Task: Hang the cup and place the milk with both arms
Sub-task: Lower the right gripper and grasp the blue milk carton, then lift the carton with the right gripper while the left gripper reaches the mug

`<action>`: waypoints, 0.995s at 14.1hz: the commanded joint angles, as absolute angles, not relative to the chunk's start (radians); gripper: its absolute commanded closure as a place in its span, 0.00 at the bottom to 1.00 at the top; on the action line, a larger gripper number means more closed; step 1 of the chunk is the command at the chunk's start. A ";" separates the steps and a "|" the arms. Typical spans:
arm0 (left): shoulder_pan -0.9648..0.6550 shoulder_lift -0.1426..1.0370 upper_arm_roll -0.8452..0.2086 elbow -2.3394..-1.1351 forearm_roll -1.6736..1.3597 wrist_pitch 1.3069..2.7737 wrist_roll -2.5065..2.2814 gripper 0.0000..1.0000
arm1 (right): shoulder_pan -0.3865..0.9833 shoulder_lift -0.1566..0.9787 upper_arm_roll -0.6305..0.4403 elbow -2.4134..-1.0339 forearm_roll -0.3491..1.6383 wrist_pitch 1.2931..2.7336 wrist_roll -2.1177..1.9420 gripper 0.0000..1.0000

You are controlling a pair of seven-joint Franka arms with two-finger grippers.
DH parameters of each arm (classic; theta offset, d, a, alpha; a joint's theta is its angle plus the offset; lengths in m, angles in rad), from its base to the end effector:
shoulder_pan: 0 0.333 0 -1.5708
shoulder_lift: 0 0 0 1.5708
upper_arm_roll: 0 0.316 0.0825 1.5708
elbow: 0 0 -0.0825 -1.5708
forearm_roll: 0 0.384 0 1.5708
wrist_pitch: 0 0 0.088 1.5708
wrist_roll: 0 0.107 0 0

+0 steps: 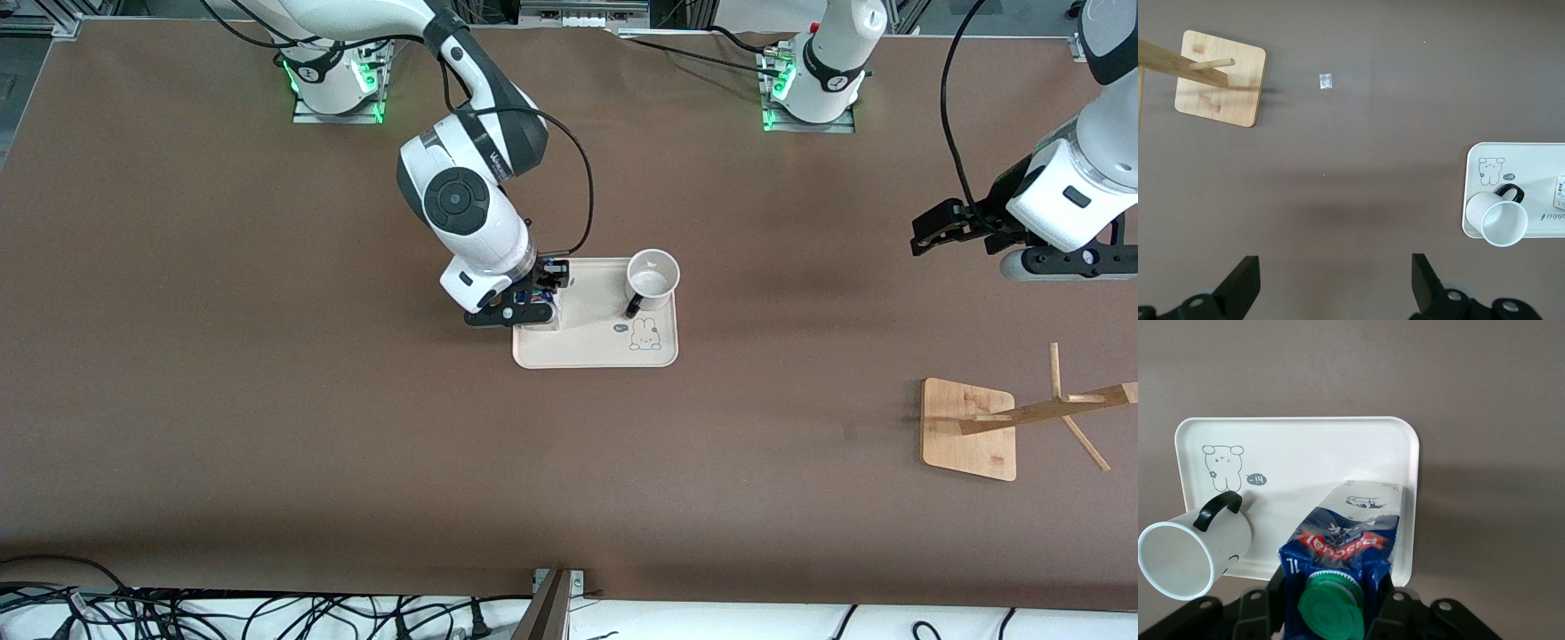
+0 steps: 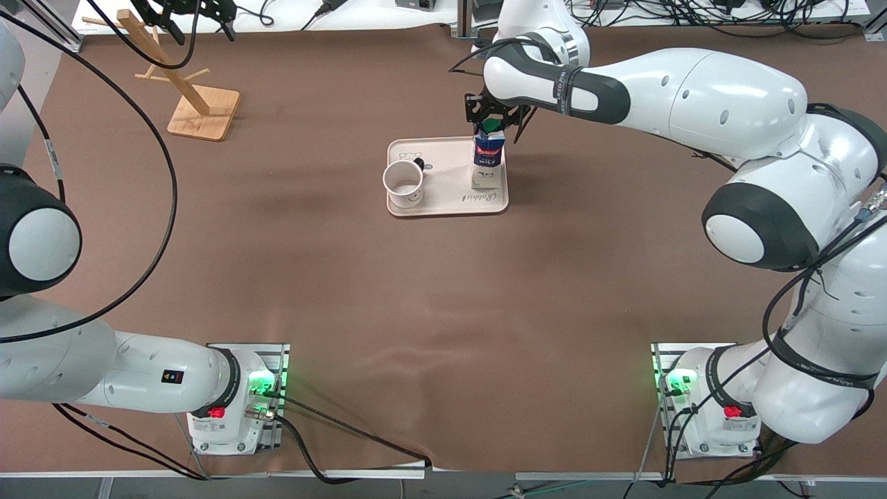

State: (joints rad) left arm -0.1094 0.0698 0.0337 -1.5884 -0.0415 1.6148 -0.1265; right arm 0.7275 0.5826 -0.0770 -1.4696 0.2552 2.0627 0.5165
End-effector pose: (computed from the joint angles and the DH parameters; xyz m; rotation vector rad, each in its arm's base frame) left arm 0.5753 -0.0486 0.5805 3.1051 0.0831 -0.0731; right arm 0.5520 0.4487 0.3426 -2.9781 -0.0409 0.1345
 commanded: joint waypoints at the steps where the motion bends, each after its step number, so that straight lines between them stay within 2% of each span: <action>1: -0.104 0.069 0.031 -1.572 -0.057 1.600 -0.120 0.00 | 0.735 0.574 -0.072 -1.474 0.242 2.060 0.535 0.50; 4: -0.104 0.069 0.031 -1.572 -0.057 1.600 -0.120 0.00 | 0.735 0.569 -0.072 -1.473 0.241 2.059 0.534 0.50; 7: -0.104 0.069 0.031 -1.571 -0.060 1.601 -0.114 0.00 | 0.735 0.510 -0.075 -1.471 0.241 2.036 0.534 0.50; 10: -0.106 0.071 0.031 -1.566 -0.061 1.621 -0.112 0.00 | 0.727 0.422 -0.097 -1.441 0.239 1.920 0.532 0.50; 14: -0.113 0.099 0.008 -1.600 -0.124 1.626 -0.109 0.00 | 0.719 0.417 -0.245 -1.272 0.242 1.648 0.471 0.50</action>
